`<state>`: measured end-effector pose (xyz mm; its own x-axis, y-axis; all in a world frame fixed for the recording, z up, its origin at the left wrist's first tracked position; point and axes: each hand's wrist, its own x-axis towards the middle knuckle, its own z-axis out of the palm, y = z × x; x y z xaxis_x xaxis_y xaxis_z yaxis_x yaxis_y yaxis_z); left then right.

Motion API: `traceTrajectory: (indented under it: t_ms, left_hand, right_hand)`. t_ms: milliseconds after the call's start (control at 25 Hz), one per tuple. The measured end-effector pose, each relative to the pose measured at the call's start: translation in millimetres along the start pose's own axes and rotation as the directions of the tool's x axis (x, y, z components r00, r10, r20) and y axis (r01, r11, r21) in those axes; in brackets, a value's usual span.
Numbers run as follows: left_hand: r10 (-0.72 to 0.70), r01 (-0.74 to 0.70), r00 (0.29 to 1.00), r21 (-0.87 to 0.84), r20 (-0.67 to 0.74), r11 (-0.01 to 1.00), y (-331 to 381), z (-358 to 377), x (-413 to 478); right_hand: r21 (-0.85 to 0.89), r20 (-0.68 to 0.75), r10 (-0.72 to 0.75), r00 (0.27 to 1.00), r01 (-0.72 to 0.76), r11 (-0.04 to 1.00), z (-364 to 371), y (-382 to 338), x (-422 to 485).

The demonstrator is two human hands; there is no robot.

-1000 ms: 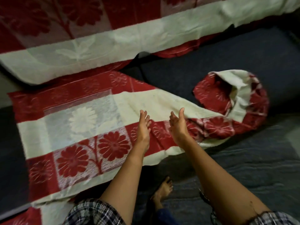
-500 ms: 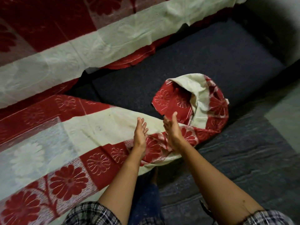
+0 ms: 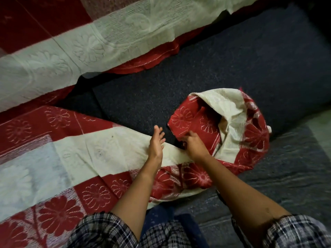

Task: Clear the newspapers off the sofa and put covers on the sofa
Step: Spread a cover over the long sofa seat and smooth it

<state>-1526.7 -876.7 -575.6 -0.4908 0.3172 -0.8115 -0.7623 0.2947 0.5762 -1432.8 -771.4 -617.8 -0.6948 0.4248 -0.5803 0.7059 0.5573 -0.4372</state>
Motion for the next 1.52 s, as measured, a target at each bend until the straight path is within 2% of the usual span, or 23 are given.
traceTrajectory:
  t_ms: [120,160,240,320,440,560,640,760,880,960,1040,1120,1200,1280,1320,1400,1440,1520]
  left_hand:
    - [-0.003,0.003,1.000,0.031,-0.010,1.000,2,9,11]
    - [-0.002,0.003,1.000,0.050,-0.014,0.999,1,12,15]
    - [0.014,-0.011,1.000,0.113,-0.024,0.994,-2,17,17]
    - [0.068,-0.062,0.998,0.261,-0.014,0.963,-2,20,16]
    - [0.140,-0.163,0.987,0.539,0.083,0.826,2,26,3]
    - [0.207,-0.256,0.967,0.622,0.152,0.740,9,35,-11]
    - [0.330,-0.320,0.937,0.648,0.112,0.691,21,47,-22]
    - [0.499,-0.407,0.865,0.665,0.058,0.627,43,67,-41]
    - [0.606,-0.440,0.795,0.703,0.016,0.559,57,91,-62]
    - [0.660,-0.443,0.749,0.706,-0.047,0.553,66,110,-78]
    - [0.709,-0.473,0.704,0.726,-0.027,0.498,74,136,-96]
    - [0.739,-0.534,0.664,0.762,0.112,0.365,78,166,-111]
    - [0.725,-0.554,0.656,0.787,0.212,0.272,83,194,-122]
    - [0.773,-0.553,0.611,0.790,0.171,0.263,90,215,-131]
    - [0.804,-0.543,0.582,0.792,0.118,0.278,94,224,-137]
    - [0.852,-0.523,0.516,0.822,0.094,0.226,102,239,-143]
    - [0.864,-0.504,0.493,0.843,0.101,0.189,103,245,-145]
    - [0.879,-0.463,0.471,0.868,0.071,0.178,106,257,-147]
  right_hand:
    - [-0.061,0.030,0.004,1.000,-0.002,0.998,2,5,8]
    - [-0.100,-0.021,-0.052,0.998,0.050,0.994,-2,4,8]
    - [-0.317,-0.117,-0.265,0.957,0.217,0.923,-11,0,4]
    - [-0.339,-0.064,-0.318,0.946,0.279,0.898,-22,1,3]
    - [-0.179,-0.063,-0.369,0.927,0.353,0.918,-40,-3,-1]
    - [0.121,-0.280,-0.261,0.924,0.303,0.945,-66,-12,-5]
    - [0.191,-0.351,-0.210,0.913,0.290,0.938,-89,-12,-7]
    - [0.068,-0.239,-0.277,0.931,0.301,0.951,-130,-5,-16]
    - [-0.207,-0.009,-0.327,0.945,0.319,0.925,-177,14,-34]
    - [-0.328,0.044,-0.319,0.947,0.316,0.890,-208,31,-43]
    - [-0.260,-0.018,-0.339,0.941,0.323,0.910,-237,45,-51]
    - [-0.086,-0.080,-0.388,0.918,0.381,0.921,-265,47,-62]
    - [-0.001,-0.067,-0.448,0.891,0.449,0.893,-287,43,-76]
    - [-0.035,-0.035,-0.513,0.858,0.512,0.858,-309,46,-89]
    - [-0.089,-0.011,-0.533,0.846,0.530,0.843,-320,51,-94]
    - [-0.307,0.044,-0.544,0.838,0.529,0.791,-348,65,-96]
    - [-0.425,0.068,-0.525,0.849,0.500,0.755,-360,73,-96]
    - [-0.558,0.063,-0.434,0.899,0.393,0.731,-379,94,-95]
